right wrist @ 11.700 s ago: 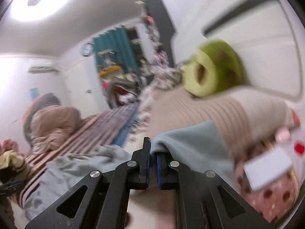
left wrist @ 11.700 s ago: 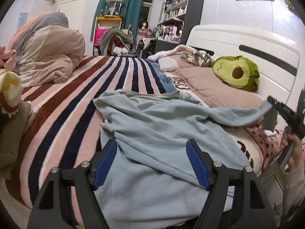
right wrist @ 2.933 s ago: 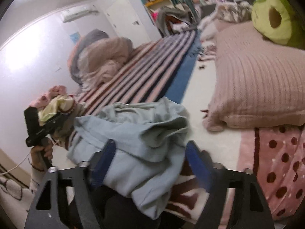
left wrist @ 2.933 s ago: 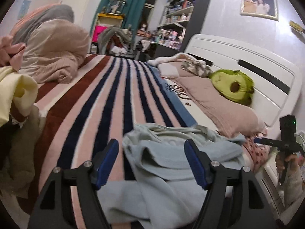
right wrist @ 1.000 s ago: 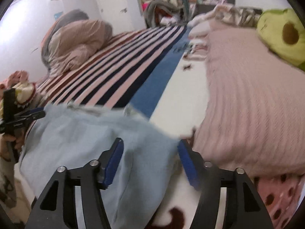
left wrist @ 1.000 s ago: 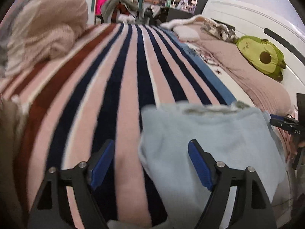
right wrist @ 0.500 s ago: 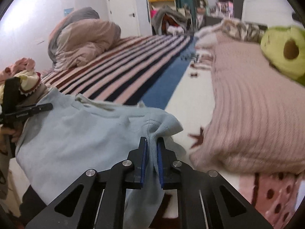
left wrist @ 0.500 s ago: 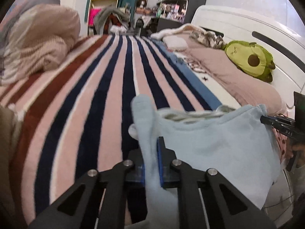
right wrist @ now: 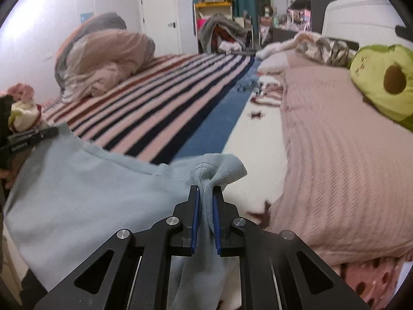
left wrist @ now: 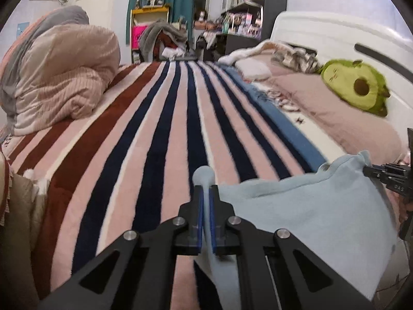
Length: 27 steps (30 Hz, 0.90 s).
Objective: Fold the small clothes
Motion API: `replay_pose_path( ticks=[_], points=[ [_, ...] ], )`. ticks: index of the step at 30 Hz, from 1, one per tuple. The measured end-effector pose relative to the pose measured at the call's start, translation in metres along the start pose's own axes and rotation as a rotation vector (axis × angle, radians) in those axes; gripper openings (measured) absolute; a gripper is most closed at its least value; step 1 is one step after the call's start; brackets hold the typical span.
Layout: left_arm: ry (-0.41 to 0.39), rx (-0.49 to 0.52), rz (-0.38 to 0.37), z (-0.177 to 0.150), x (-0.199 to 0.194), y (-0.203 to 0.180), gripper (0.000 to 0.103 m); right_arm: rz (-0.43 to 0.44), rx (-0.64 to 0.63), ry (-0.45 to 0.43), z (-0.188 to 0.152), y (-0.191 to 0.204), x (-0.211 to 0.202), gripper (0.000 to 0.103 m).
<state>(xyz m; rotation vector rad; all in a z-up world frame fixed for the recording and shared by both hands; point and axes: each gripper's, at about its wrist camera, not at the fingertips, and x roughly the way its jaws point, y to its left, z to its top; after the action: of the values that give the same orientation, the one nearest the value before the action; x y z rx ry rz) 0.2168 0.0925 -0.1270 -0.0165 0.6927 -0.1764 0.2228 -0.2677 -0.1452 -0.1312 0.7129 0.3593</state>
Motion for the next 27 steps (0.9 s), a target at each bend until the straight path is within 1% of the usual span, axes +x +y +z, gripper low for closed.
replay_pose_path(
  ticks=[1, 3, 4, 5, 6, 7, 9, 10, 11, 12, 15, 16, 18, 19, 21, 22, 23, 25, 27],
  points=[
    [0.021, -0.003, 0.005, -0.001, 0.004, 0.001, 0.003, 0.003, 0.008, 0.018, -0.003, -0.001, 0.005, 0.008],
    [0.042, -0.015, 0.014, -0.005, 0.005, 0.004, 0.009, 0.011, 0.019, 0.031, -0.007, -0.002, 0.006, 0.011],
    [0.044, -0.018, 0.016, -0.006, 0.003, 0.005, 0.027, 0.012, 0.022, 0.029, -0.008, -0.003, 0.004, 0.016],
    [0.035, -0.025, 0.019, -0.007, -0.003, 0.006, 0.049, 0.015, 0.024, 0.025, -0.008, -0.003, 0.001, 0.024],
    [0.019, -0.034, 0.024, -0.009, -0.010, 0.007, 0.056, 0.018, 0.029, 0.018, -0.009, -0.004, -0.003, 0.028],
    [0.001, -0.042, 0.021, -0.010, -0.020, 0.008, 0.058, 0.023, 0.035, 0.006, -0.008, -0.005, -0.009, 0.031],
    [-0.021, -0.053, 0.018, -0.012, -0.039, 0.009, 0.060, 0.031, 0.041, -0.013, -0.008, -0.004, -0.020, 0.033],
    [-0.029, -0.059, 0.020, -0.014, -0.048, 0.009, 0.062, 0.032, 0.041, -0.026, -0.009, -0.001, -0.028, 0.034],
    [-0.034, -0.067, 0.025, -0.017, -0.057, 0.010, 0.067, 0.035, 0.040, -0.038, -0.009, 0.001, -0.035, 0.035],
    [-0.040, -0.081, 0.025, -0.022, -0.069, 0.011, 0.068, 0.044, 0.040, -0.051, -0.010, 0.003, -0.042, 0.036],
    [-0.027, -0.116, -0.004, -0.039, -0.091, 0.009, 0.071, 0.090, 0.044, -0.080, -0.016, 0.015, -0.062, 0.036],
    [-0.021, -0.126, -0.016, -0.045, -0.096, 0.007, 0.075, 0.110, 0.043, -0.087, -0.019, 0.021, -0.069, 0.036],
    [-0.002, -0.137, -0.047, -0.062, -0.108, -0.001, 0.077, 0.149, 0.032, -0.096, -0.025, 0.034, -0.078, 0.036],
    [0.003, -0.137, -0.054, -0.068, -0.114, -0.004, 0.078, 0.172, 0.024, -0.098, -0.029, 0.043, -0.083, 0.036],
    [0.003, -0.152, -0.051, -0.084, -0.127, -0.009, 0.082, 0.212, 0.006, -0.095, -0.039, 0.061, -0.089, 0.036],
    [0.005, -0.190, -0.059, -0.095, -0.135, -0.008, 0.087, 0.237, 0.003, -0.090, -0.044, 0.070, -0.089, 0.036],
    [0.009, -0.221, -0.078, -0.103, -0.140, -0.007, 0.088, 0.266, 0.005, -0.081, -0.049, 0.077, -0.089, 0.036],
    [0.030, -0.321, -0.138, -0.125, -0.147, -0.003, 0.089, 0.335, 0.012, -0.049, -0.063, 0.093, -0.086, 0.036],
    [0.062, -0.410, -0.181, -0.147, -0.148, -0.002, 0.089, 0.370, 0.012, -0.018, -0.075, 0.108, -0.080, 0.036]
  ],
)
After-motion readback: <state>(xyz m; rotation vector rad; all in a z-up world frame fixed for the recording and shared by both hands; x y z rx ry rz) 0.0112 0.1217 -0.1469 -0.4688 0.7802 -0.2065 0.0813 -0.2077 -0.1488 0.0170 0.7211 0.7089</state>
